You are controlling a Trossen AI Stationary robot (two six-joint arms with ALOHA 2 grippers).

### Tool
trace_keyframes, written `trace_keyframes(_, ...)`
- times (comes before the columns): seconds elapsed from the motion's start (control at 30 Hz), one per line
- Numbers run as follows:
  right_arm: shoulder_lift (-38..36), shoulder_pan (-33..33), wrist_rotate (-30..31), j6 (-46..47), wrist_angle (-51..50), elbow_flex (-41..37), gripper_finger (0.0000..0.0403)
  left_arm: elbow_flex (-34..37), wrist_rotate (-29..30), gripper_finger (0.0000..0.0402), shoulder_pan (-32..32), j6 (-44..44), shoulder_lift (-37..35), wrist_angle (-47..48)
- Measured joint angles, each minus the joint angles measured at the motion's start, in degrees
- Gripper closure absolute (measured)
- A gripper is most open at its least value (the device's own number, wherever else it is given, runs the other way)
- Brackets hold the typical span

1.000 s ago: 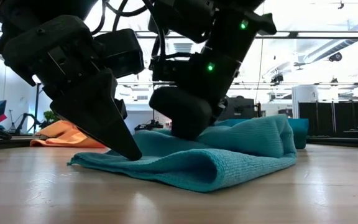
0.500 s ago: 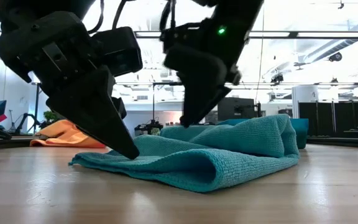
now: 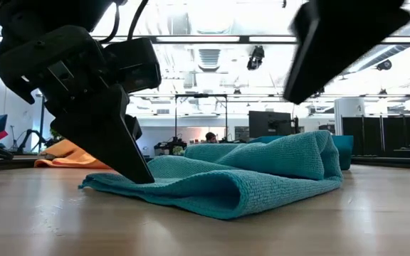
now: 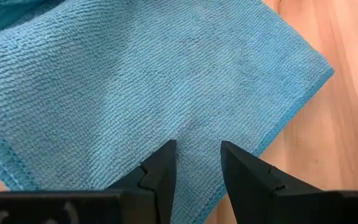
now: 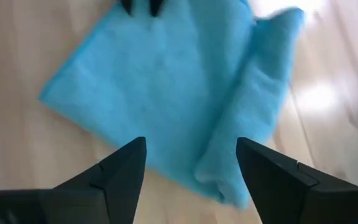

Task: Roll microfiber towels into tight, uniform cylinder then place into a basket
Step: Roll the blue towel

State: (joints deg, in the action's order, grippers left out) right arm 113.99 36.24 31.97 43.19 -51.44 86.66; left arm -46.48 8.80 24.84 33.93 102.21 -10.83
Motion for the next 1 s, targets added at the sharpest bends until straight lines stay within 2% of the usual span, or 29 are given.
trace_keyframes(0.2,-0.08,2.81,2.59,8.70,-1.86,-3.72,0.0156,0.00,0.01,0.0290,0.00,-0.02,0.00,0.07)
trace_keyframes(0.4,-0.08,2.59,2.95,7.11,-0.10,-6.77,0.0156,0.00,0.05,0.0290,0.00,-0.12,-0.02,0.04)
trace_keyframes(0.63,0.04,-0.97,2.86,5.05,3.78,-9.70,0.0156,0.00,0.26,0.0290,-0.09,-0.22,-0.02,-0.04)
trace_keyframes(0.77,0.73,-2.38,-0.04,5.03,8.44,-11.16,0.0157,0.00,0.28,0.0290,-0.11,-0.24,-0.02,-0.07)
trace_keyframes(0.83,1.55,-3.02,-2.36,7.01,7.80,-11.52,0.0164,0.00,0.31,0.0290,-0.11,-0.20,-0.02,-0.08)
trace_keyframes(1.0,0.21,-3.19,-1.91,11.44,4.23,-11.48,0.0211,0.00,0.49,0.0290,-0.11,0.11,-0.02,-0.09)
